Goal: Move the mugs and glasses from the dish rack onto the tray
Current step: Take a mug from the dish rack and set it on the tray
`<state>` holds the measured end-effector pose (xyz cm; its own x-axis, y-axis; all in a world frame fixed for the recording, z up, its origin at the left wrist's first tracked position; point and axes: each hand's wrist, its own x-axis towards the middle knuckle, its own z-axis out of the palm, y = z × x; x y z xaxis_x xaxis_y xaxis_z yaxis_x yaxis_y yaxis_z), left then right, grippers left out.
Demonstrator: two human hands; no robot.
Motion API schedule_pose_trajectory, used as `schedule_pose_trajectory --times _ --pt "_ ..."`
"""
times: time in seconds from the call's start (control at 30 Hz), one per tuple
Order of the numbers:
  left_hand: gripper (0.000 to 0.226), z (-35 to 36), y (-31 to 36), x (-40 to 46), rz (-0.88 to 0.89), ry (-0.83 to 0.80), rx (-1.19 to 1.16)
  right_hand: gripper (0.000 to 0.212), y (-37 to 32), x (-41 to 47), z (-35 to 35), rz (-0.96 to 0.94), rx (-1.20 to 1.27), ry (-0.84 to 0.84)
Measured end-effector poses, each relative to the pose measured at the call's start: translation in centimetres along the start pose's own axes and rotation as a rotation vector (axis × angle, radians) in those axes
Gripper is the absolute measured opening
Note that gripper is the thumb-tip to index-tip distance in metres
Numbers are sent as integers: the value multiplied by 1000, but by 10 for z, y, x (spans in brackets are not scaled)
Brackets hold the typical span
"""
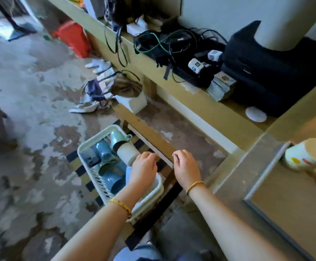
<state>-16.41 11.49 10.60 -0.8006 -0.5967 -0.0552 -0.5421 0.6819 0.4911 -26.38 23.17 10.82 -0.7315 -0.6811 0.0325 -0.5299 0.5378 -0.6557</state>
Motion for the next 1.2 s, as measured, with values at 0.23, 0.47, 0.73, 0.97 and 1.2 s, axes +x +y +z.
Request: schedule_pose_trajectory --times 0.23,0.47,0.73,0.97,1.2 --pt "35 -3 -81 -6 -237 -159 -49 25 -23 16 75 40 -34 -332" --pt "55 19 -125 -3 -581 -363 -172 34 -18 49 124 154 -68 -671" --pt "65 40 -159 34 -867 -308 -424 62 -16 100 179 126 -225 -746" --pt "56 56 -186 91 -1051 -124 -736 63 -19 136 223 161 -205 -780" --pt "76 79 -191 113 -1221 -131 -906 76 -4 153 232 364 57 -935"
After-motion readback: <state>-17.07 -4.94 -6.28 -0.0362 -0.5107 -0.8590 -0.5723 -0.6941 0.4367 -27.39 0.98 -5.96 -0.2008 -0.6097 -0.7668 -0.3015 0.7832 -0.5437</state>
